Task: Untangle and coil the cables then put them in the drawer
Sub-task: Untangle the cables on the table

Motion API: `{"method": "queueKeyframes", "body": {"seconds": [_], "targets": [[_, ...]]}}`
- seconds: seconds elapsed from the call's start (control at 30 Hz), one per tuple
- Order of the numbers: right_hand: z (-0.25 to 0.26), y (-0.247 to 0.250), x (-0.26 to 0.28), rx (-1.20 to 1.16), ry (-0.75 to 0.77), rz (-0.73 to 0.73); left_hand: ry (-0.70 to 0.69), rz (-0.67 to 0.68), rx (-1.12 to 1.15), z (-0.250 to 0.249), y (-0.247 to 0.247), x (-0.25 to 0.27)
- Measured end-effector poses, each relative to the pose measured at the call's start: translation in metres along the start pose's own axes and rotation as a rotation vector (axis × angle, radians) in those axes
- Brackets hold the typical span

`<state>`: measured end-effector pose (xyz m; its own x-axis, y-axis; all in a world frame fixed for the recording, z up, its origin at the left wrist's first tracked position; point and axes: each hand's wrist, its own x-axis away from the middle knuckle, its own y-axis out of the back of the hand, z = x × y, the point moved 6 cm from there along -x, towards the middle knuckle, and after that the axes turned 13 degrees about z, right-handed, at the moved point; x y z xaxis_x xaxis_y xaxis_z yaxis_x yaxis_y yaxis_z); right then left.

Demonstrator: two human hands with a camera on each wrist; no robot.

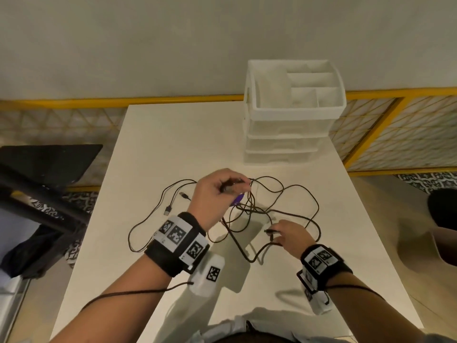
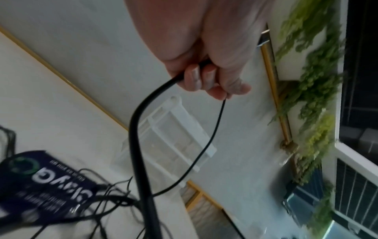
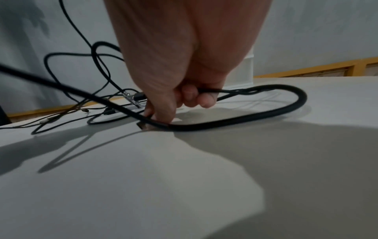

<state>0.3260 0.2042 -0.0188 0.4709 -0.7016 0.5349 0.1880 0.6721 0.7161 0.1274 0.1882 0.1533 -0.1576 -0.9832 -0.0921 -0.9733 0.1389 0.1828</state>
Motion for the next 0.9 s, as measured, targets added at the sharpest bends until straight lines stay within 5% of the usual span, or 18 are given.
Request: {"method": "queueKeyframes", "body": {"seconds": [0.23,0.57,0.73,0.9], "targets": [[-0.007,0.009,0.01,-0.173,-0.039,-0.107,-0.072,-0.096,0.095,-0.003,0.035,-0.009],[0.02,0.095,0.047,-0.606,0.088,-0.504,0.353,-0.231,0.339,0.097,0.047,0.014],[0.023,0.112,0.049,-0.737,0.091,-0.537,0.54,-0.214,0.08,0.137,0.053,0.026],[0.03,0.108,0.056,-0.579,0.071,-0.562,0.7,-0.271,-0.036,0.164,0.058,0.036]]}}
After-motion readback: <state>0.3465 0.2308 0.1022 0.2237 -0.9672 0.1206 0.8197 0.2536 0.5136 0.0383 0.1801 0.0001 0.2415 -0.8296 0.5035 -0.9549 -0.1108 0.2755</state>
